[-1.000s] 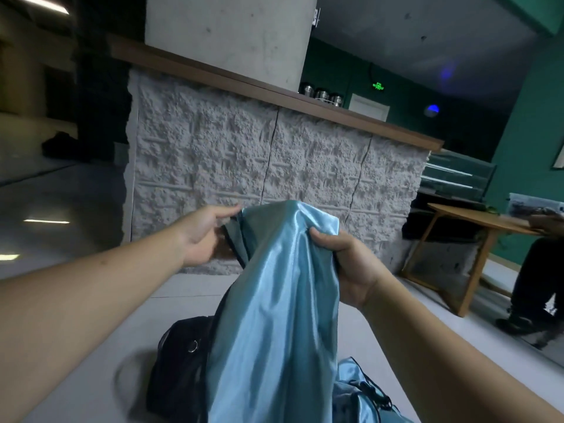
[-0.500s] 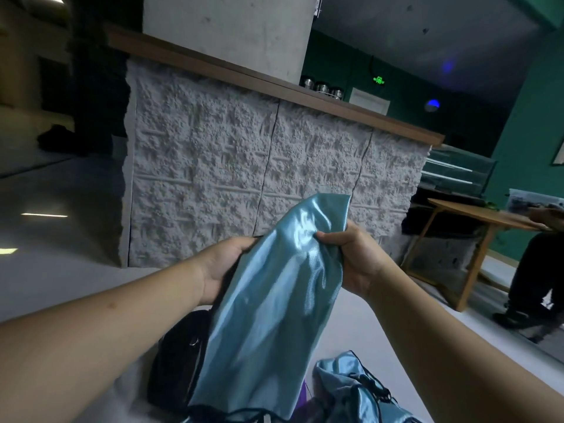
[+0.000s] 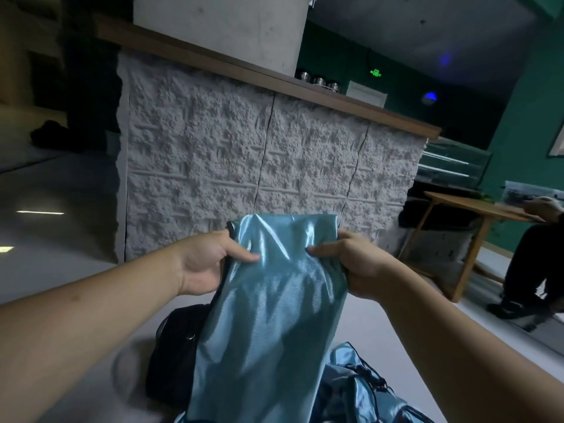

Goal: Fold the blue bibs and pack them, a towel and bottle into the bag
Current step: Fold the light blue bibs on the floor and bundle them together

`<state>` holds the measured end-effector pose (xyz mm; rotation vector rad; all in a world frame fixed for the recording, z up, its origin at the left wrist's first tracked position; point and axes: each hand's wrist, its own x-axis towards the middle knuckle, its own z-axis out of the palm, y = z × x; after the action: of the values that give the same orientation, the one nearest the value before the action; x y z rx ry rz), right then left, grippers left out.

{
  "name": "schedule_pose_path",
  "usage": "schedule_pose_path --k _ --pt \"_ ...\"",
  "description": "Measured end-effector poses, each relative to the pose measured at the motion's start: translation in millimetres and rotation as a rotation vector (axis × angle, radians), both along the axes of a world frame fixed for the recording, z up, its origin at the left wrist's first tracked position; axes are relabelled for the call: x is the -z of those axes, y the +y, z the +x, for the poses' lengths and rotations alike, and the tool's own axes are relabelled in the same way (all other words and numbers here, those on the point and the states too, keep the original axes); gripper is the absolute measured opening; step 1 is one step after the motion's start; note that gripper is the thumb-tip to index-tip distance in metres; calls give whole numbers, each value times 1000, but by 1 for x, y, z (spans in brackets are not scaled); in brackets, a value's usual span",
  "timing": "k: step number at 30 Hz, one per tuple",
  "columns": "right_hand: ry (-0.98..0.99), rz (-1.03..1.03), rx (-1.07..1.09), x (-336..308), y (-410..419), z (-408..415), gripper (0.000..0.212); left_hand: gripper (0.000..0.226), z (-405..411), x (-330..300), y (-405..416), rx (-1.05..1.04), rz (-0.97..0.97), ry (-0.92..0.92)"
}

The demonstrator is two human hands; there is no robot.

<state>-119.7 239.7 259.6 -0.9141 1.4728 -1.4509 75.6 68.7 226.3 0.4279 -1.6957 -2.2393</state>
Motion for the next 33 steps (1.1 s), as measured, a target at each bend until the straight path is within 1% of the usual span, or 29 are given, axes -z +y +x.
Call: schedule_pose_path --k 3,5,6,7,8,9,10,11,13,14,15,17,18,19,20,21,22,24,25,26,28,30,32,33 --pt "25 46 -159 1 5 -2 45 47 -4 -1 2 -118 82 76" --pt "66 76 -139 4 3 -5 48 55 -6 -1 3 -218 88 109" --pt "96 79 -99 5 1 -6 48 59 -7 0 3 -293 60 101" --pt "127 71 -59 7 0 -5 50 70 -8 2 2 -396 -22 69" --pt "154 58 -12 8 -1 -5 53 90 -8 3 2 -502 -133 23" --pt "177 42 40 10 -3 -4 58 110 -7 2 3 -574 -264 -30" --pt "201 34 99 10 -4 -3 63 120 -5 0 6 -610 -385 -52" --pt "224 34 168 10 -4 -2 70 119 -3 -3 11 -626 -462 -48" --pt "235 53 265 8 -6 -2 91 99 0 -8 15 -682 -514 -45" --pt "227 64 273 7 -6 -3 95 88 0 -10 16 -716 -521 -67" --pt "232 75 254 8 -5 -2 84 78 0 -11 14 -740 -524 -89" --pt "296 98 217 10 -5 -3 40 57 0 -12 12 -734 -532 -120" --pt "333 101 206 11 -3 -3 25 46 0 -12 11 -699 -514 -135" --pt "364 103 193 14 -2 -4 17 36 1 -12 10 -649 -493 -149" --pt "395 111 163 15 -1 -5 14 28 1 -12 9 -598 -481 -165" --pt "433 131 118 15 1 -4 16 23 2 -13 8 -553 -485 -183" --pt "480 162 72 15 2 -2 23 20 2 -13 8 -508 -488 -199" --pt "624 241 14 16 4 4 33 15 5 -16 10 -397 -499 -234" --pt "737 280 6 17 4 8 33 19 7 -18 11 -339 -544 -267" --pt "868 322 11 18 3 11 33 28 8 -18 11 -278 -619 -316" --pt "1080 391 35 21 1 15 30 47 10 -16 10 -175 -830 -440" --pt "1161 436 60 23 2 16 23 58 9 -11 8 -143 -1105 -589" --pt "1196 449 91 25 4 16 17 55 8 -2 5 -174 -1356 -695" --pt "1209 445 101 26 6 16 17 46 7 4 2 -189 -1429 -717"
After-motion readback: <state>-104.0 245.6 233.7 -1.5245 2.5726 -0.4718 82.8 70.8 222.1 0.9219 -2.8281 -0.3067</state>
